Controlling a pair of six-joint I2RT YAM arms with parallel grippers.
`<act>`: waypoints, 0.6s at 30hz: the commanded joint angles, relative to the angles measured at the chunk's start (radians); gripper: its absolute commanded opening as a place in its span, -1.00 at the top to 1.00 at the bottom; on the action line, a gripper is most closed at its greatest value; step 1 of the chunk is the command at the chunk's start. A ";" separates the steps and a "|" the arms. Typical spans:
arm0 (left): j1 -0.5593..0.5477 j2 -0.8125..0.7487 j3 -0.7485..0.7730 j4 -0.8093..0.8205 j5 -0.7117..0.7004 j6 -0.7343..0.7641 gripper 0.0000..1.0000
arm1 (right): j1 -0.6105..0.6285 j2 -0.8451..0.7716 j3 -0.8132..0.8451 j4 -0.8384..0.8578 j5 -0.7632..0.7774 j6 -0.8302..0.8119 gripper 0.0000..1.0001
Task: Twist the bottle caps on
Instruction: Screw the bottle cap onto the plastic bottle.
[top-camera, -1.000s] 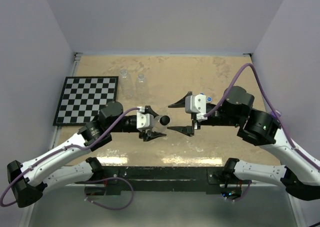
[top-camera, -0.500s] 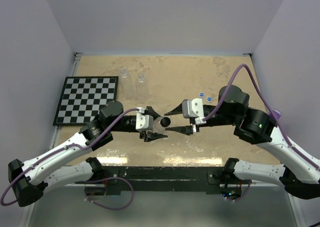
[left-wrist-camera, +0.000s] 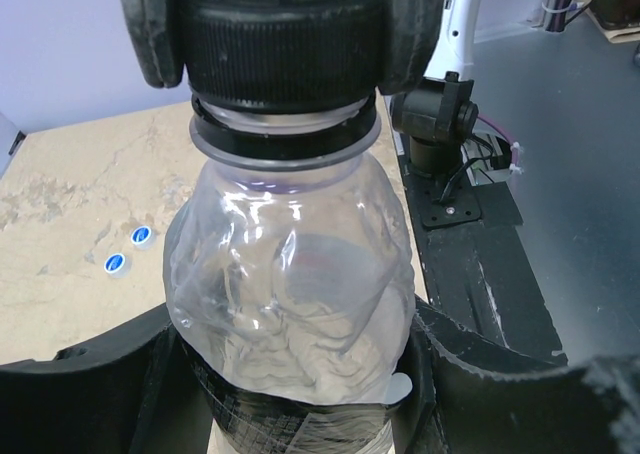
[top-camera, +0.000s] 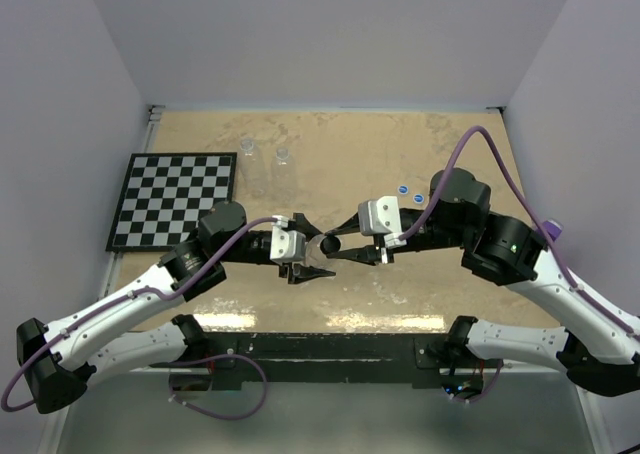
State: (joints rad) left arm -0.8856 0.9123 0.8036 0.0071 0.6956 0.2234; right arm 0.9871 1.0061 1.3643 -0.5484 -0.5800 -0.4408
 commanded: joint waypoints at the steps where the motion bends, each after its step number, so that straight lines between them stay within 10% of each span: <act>1: 0.002 -0.013 0.036 0.076 -0.019 -0.013 1.00 | 0.001 0.000 -0.001 0.045 0.003 0.000 1.00; 18: -0.260 -0.079 -0.026 0.206 -0.724 0.048 1.00 | 0.001 -0.023 -0.085 0.194 0.230 0.171 1.00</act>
State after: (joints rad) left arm -1.0977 0.8425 0.7715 0.0681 0.1371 0.2379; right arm 0.9894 0.9699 1.3052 -0.4133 -0.4545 -0.3199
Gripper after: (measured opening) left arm 0.610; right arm 0.360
